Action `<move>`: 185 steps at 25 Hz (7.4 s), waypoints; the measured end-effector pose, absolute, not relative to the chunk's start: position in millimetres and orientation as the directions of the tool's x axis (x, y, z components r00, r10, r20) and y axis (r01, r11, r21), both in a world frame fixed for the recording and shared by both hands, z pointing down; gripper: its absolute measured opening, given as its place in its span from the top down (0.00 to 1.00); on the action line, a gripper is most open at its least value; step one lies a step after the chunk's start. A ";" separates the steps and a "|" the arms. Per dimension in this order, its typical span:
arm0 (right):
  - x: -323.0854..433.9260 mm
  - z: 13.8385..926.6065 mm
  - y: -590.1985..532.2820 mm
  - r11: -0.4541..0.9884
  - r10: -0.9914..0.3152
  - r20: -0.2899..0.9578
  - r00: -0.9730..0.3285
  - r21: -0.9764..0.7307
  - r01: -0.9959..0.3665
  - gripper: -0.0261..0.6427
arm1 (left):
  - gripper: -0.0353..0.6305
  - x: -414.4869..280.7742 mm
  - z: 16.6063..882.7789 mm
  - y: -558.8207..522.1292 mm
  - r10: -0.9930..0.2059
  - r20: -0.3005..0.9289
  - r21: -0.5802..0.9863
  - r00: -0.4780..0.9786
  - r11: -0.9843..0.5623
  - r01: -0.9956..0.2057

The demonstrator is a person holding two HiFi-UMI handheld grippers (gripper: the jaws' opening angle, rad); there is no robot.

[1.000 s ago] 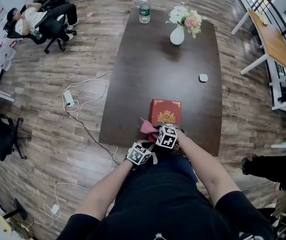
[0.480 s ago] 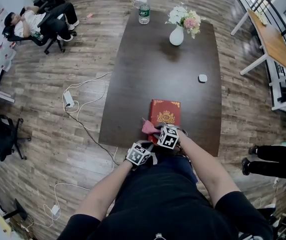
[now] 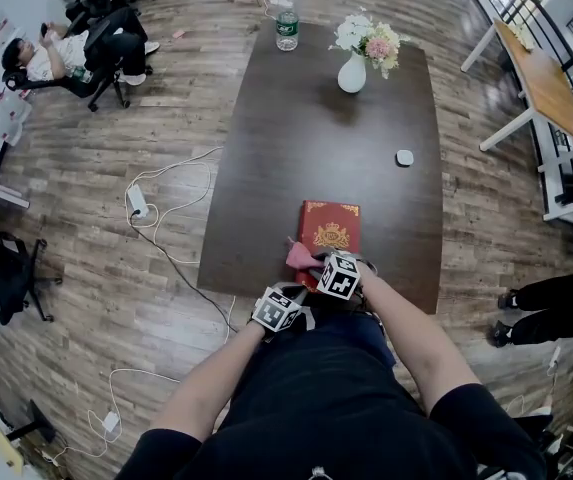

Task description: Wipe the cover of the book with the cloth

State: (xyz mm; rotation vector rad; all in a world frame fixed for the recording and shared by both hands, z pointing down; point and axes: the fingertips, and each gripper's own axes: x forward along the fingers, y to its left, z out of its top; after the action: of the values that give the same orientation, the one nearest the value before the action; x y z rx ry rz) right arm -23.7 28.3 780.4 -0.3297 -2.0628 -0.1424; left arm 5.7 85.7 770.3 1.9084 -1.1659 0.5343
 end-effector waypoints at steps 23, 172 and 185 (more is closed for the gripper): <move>-9.2 779.2 23.7 0.963 0.162 0.872 -0.462 -0.036 0.268 0.79 | 0.95 6.3 768.8 87.1 -0.519 0.706 0.415 0.482 -0.248 -0.875; -23.8 775.3 65.3 0.945 0.222 0.864 -0.453 -0.076 0.318 0.79 | 0.95 1.9 767.6 92.6 -0.529 0.709 0.401 0.466 -0.240 -0.884; -13.6 776.4 60.1 0.952 0.214 0.856 -0.471 -0.075 0.295 0.79 | 0.95 1.0 768.6 91.8 -0.535 0.707 0.397 0.463 -0.241 -0.886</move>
State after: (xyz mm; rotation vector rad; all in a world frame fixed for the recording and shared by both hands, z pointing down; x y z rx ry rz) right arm -13.6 60.1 776.4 -0.3602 -2.0780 -0.1004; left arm 1.0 91.8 768.6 1.9152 -1.1884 0.5565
